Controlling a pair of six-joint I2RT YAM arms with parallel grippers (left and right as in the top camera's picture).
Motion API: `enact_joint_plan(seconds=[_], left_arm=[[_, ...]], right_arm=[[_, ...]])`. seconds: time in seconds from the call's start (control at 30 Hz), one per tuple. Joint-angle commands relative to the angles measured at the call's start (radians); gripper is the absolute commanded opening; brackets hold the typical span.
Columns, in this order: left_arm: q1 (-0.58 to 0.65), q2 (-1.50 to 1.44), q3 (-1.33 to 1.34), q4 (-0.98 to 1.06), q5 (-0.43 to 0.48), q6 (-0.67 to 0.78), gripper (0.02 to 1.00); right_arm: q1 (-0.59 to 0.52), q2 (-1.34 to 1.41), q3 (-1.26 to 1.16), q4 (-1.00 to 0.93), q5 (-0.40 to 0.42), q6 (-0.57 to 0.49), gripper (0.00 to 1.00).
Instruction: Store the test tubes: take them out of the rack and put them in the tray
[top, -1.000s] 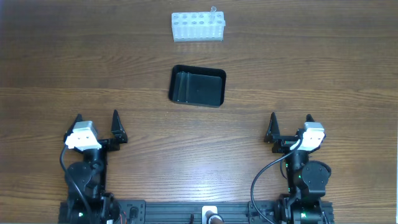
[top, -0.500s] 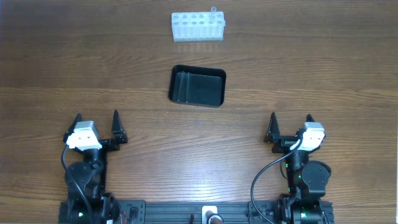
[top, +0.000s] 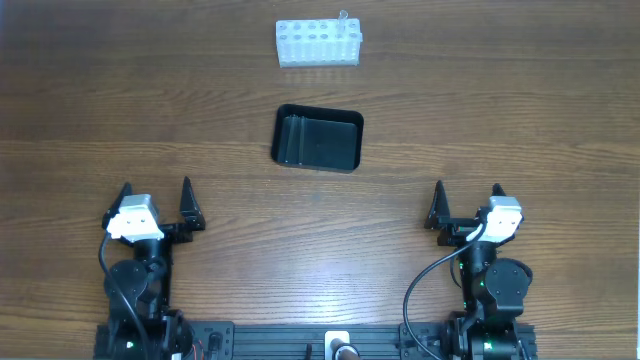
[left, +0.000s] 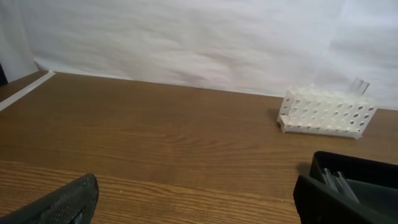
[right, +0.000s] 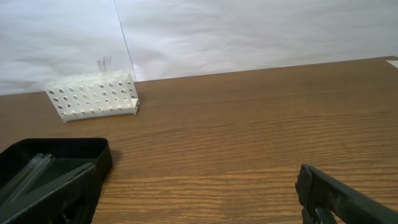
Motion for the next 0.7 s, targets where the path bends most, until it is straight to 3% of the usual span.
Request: enact_joint_plan(seconds=[0.03,0.13,0.33,0.47,0.57,0.7], left_arm=[[0.006,-0.005,-0.004,0.0,0.013,0.018,0.998],[0.006,-0.005,-0.004,0.0,0.013,0.018,0.996],[0.006,-0.005,-0.004,0.0,0.013,0.018,0.998],[0.006,-0.005,-0.004,0.0,0.013,0.019,0.998],[0.006,-0.005,-0.004,0.0,0.013,0.018,0.998],[0.006,-0.005,-0.004,0.0,0.013,0.018,0.998]], right_arm=[[-0.006,-0.011,-0.005,-0.004,0.009,0.009,0.991],[-0.006,-0.011,-0.005,-0.002,0.034,-0.011,0.991],[-0.006,-0.011,0.018,-0.04,-0.023,-0.025,0.991],[-0.006,-0.005,0.162,-0.293,-0.008,-0.033,0.991],[-0.006,0.037,0.307,-0.505,0.023,-0.11,0.991],[-0.006,0.167,0.482,-0.629,0.04,-0.13,0.993]])
